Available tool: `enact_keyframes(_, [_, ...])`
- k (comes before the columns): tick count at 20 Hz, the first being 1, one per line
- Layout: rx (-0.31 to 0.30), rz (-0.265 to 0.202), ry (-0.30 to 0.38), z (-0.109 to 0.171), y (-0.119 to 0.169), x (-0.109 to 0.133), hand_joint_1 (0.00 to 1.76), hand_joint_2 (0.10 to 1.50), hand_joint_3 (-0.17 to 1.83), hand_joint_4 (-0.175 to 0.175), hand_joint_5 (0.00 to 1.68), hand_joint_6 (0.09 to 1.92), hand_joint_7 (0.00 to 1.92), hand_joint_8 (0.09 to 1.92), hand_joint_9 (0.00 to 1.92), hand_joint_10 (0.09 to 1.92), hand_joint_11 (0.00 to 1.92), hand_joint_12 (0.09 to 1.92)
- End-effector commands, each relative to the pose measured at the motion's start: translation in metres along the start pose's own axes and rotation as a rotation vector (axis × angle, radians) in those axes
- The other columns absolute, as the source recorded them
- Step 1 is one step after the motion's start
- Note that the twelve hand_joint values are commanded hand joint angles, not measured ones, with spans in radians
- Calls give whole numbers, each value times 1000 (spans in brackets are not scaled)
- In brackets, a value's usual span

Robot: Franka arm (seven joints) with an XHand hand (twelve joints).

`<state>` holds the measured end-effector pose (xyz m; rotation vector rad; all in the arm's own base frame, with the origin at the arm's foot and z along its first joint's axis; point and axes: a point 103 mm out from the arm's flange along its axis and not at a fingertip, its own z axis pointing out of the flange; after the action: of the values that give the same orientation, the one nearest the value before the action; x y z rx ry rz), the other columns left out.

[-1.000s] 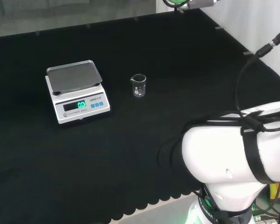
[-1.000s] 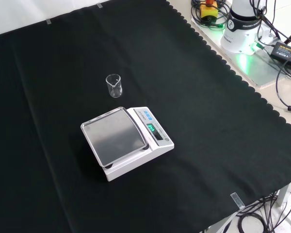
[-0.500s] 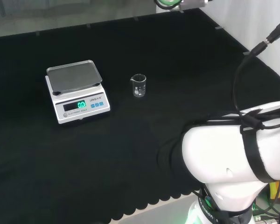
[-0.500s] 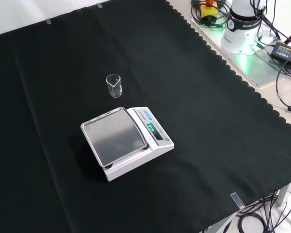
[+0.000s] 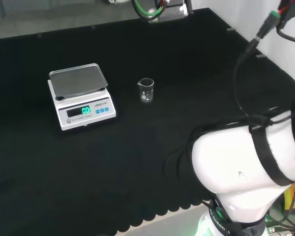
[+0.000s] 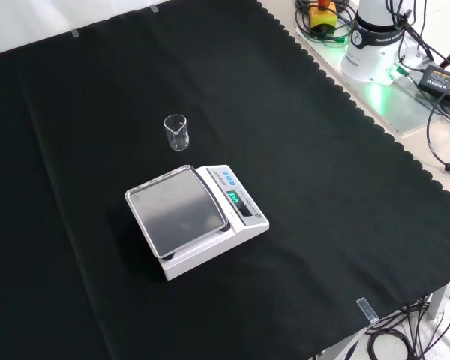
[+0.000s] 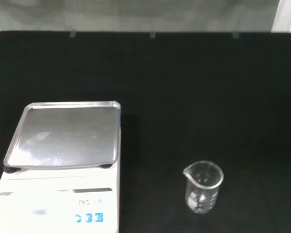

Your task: Pick up the beaker.

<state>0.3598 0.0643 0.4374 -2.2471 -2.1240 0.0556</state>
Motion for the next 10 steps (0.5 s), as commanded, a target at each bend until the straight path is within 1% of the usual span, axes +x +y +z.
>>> enact_keyframes(1, [-57,35,224,29,37,-54,195,960,-63,-42,180,87,0,414,0,694,38,1526])
enact_keyframes(3, [-52,37,253,37,44,-69,211,957,-62,-45,203,87,0,431,0,703,38,1526])
enact_keyframes(6, [-41,31,294,50,56,-84,226,954,-61,-46,235,87,0,455,0,721,37,1526])
enact_keyframes(8, [-32,26,315,59,64,-91,237,950,-60,-47,247,87,0,471,0,729,36,1526])
enact_keyframes(10, [-22,19,319,68,72,-93,246,949,-59,-47,252,87,0,482,0,734,35,1526])
